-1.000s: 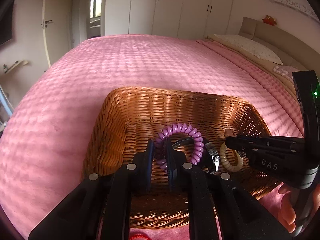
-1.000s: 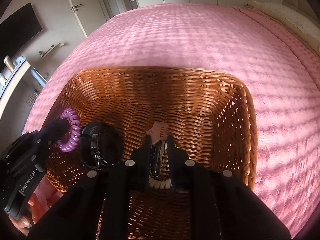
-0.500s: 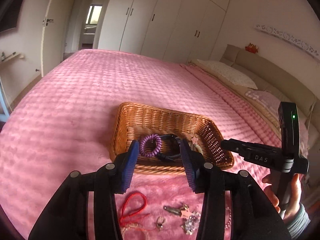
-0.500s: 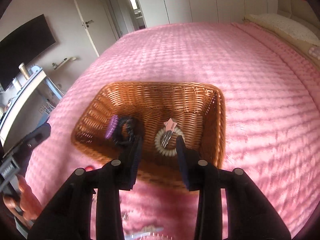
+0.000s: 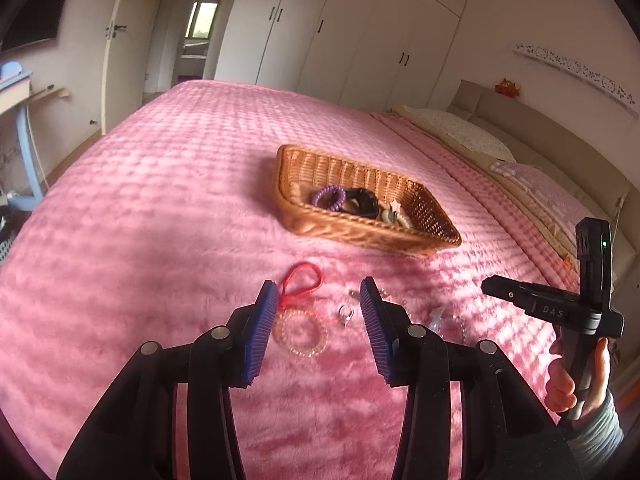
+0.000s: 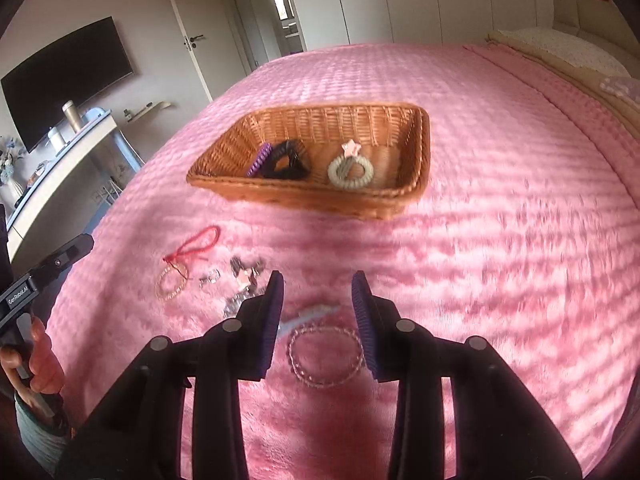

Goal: Organize jewelry
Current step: 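Grasp a clear bead bracelet with the left tool while the right tool grasps another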

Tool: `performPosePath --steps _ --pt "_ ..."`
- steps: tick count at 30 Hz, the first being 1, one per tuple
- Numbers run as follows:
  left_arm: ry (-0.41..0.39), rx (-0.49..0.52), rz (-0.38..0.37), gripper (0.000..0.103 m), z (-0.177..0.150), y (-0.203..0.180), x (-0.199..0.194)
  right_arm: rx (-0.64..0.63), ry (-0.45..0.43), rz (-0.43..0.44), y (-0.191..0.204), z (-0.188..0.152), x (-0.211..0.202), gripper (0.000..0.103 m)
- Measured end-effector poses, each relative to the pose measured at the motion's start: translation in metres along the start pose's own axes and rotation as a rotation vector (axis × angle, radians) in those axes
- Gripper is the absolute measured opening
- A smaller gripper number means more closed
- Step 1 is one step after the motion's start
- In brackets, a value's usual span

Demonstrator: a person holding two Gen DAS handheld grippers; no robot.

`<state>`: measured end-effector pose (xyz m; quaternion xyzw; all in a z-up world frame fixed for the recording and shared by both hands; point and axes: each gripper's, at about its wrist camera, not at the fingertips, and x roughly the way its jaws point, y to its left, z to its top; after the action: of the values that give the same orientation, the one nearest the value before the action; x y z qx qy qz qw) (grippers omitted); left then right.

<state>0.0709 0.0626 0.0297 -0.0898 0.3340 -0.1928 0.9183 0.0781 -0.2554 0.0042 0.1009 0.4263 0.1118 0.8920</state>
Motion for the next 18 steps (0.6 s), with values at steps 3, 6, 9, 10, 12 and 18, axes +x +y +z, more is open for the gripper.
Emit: performPosePath --steps 3,6,9,10,12,18 --pt "0.045 -0.028 0.009 0.042 -0.013 0.013 0.012 0.005 0.036 -0.031 -0.003 -0.017 0.014 0.032" --pt "0.098 -0.05 0.027 0.042 -0.024 0.023 0.029 -0.003 0.05 -0.07 -0.004 -0.028 0.026 0.032" --pt "0.149 -0.06 0.056 0.042 -0.029 0.027 0.047 -0.017 0.05 -0.102 -0.003 -0.038 0.032 0.032" --pt "0.159 -0.061 0.063 0.042 -0.029 0.028 0.051 -0.02 0.046 -0.11 -0.003 -0.039 0.033 0.032" --pt "0.179 -0.061 0.073 0.04 -0.028 0.028 0.061 -0.022 0.033 -0.114 -0.002 -0.041 0.033 0.032" --pt "0.2 -0.026 0.12 0.04 -0.03 0.02 0.082 -0.027 0.025 -0.133 -0.001 -0.05 0.038 0.032"
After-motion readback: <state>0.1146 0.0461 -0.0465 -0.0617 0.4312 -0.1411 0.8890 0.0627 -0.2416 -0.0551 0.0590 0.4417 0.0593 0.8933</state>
